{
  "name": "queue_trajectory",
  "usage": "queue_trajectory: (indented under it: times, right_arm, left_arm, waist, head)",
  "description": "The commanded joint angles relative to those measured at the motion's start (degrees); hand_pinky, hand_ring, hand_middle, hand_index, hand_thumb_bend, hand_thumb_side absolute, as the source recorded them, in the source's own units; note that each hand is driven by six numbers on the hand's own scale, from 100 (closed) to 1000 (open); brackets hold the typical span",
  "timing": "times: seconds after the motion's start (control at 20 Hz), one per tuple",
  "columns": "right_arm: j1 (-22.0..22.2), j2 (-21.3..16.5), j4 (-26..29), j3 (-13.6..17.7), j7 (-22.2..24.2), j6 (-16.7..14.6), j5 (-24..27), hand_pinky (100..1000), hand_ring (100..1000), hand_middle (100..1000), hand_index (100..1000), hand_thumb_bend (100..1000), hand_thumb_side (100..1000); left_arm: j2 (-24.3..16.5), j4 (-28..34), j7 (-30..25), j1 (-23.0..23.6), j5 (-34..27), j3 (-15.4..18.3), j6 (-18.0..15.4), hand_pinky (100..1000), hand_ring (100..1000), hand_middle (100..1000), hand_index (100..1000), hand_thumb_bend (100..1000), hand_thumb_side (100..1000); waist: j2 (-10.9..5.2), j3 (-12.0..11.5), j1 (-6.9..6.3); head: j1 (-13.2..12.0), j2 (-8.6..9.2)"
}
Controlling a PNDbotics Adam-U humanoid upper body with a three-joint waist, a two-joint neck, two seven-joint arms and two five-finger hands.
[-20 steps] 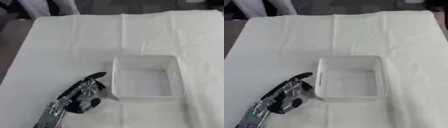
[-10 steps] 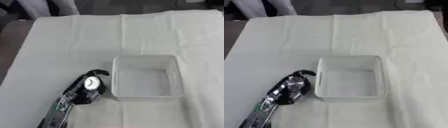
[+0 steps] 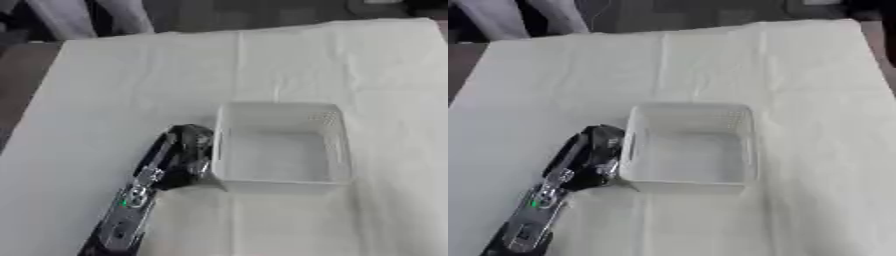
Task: Pick up objects on the table and place them in the box.
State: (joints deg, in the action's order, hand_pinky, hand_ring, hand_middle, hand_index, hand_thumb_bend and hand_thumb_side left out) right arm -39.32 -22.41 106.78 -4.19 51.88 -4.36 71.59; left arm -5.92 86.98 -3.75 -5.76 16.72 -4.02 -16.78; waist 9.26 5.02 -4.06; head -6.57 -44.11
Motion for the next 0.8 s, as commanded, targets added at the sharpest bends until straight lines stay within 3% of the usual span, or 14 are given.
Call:
queue_trajectory:
  times: [0.05,0.1,0.15,0.2,0.25,0.3,0.35,0.4,0.45,0.5,0.55,0.6,0.65,0.8]
  right_arm:
    - [-0.69,-0.28,0.87,0.5,0.09,0.26,0.03,685,829,944,495,100,867]
    - [-0.7,-0.26,0.88,0.51,0.09,0.25,0.04,685,829,944,495,100,867]
    - [-0.7,-0.23,0.88,0.54,0.09,0.24,0.04,684,828,943,494,100,867]
    - [-0.7,-0.2,0.88,0.56,0.09,0.22,0.05,684,828,943,494,100,867]
    - [-0.69,-0.16,0.87,0.57,0.09,0.22,0.04,683,827,942,493,100,868]
    - [-0.67,-0.12,0.87,0.59,0.09,0.23,0.02,683,827,942,493,100,868]
    - [-0.64,-0.05,0.87,0.61,0.09,0.25,0.02,682,827,942,494,100,868]
    - [-0.62,0.03,0.85,0.64,0.09,0.29,0.02,682,827,942,494,100,868]
    - [-0.6,0.1,0.83,0.67,0.09,0.32,0.02,681,826,941,494,100,868]
    - [-0.59,0.18,0.82,0.7,0.09,0.34,0.04,681,826,941,494,100,868]
    - [-0.58,0.27,0.81,0.73,0.09,0.36,0.06,680,825,940,495,100,868]
    - [-0.55,0.35,0.79,0.75,0.09,0.39,0.1,681,826,941,495,100,868]
    - [-0.51,0.41,0.77,0.77,0.09,0.41,0.12,680,825,940,496,100,869]
    - [-0.27,0.63,0.66,0.89,0.09,0.54,0.2,679,824,939,498,100,869]
  left_arm:
    - [-0.5,-2.04,1.99,0.46,0.63,-0.33,1.48,100,241,338,445,220,363]
    - [-0.47,-2.03,1.96,0.49,0.62,-0.4,1.94,100,235,329,435,216,363]
    - [-0.42,-2.05,1.84,0.55,0.59,-0.47,2.43,100,206,304,404,100,378]
    - [-0.29,-2.1,1.78,0.61,0.13,-0.54,3.05,100,204,304,403,100,385]
    - [-0.11,-2.13,1.78,0.68,-0.88,-0.65,3.68,100,197,306,401,100,478]
    - [-0.02,-2.14,1.71,0.71,-2.28,-0.8,4.24,100,198,307,403,100,467]
    - [0.19,-2.46,1.28,0.81,-4.28,-1.1,5.25,100,197,306,401,100,558]
    - [0.5,-3.01,0.16,0.75,-7.88,-1.59,7.21,100,197,306,401,100,558]
    - [0.56,-3.03,-1.07,0.56,-11.55,-1.81,9.14,100,198,296,390,100,622]
    - [0.53,-2.69,-2.48,0.25,-15.55,-1.81,11.33,100,199,300,395,100,610]
    - [0.44,-2.04,-3.68,-0.07,-19.25,-1.57,13.42,100,192,281,376,100,709]
    - [0.31,-1.21,-4.64,-0.52,-23.44,-1.09,15.76,100,193,285,380,100,665]
    - [0.09,-0.29,-5.29,-0.88,-26.95,-0.62,17.72,100,184,275,370,100,811]
    - [-1.03,2.85,-5.37,-2.79,-41.12,1.5,24.07,100,153,228,320,100,778]
  waist:
    - [-0.29,-0.08,0.52]
    - [-0.28,-0.12,0.56]
    - [-0.26,-0.15,0.61]
    - [-0.25,-0.18,0.65]
    - [-0.24,-0.19,0.69]
    - [-0.24,-0.19,0.72]
    - [-0.24,-0.17,0.76]
    - [-0.24,-0.14,0.81]
    - [-0.25,-0.14,0.87]
    - [-0.27,-0.16,0.92]
    - [-0.29,-0.18,0.98]
    - [-0.33,-0.21,1.03]
    - [-0.38,-0.24,1.08]
    - [-0.59,-0.48,1.17]
  head:
    - [-0.28,-0.01]
    - [-0.27,-0.01]
    - [-0.3,-0.01]
    - [-0.33,-0.01]
    - [-0.37,-0.01]
    - [-0.39,-0.01]
    - [-0.42,-0.01]
    - [-0.47,-0.01]
    - [-0.48,-0.01]
    - [-0.46,-0.01]
    - [-0.45,-0.01]
    - [-0.42,-0.01]
    - [-0.4,-0.01]
    - [-0.29,-0.01]
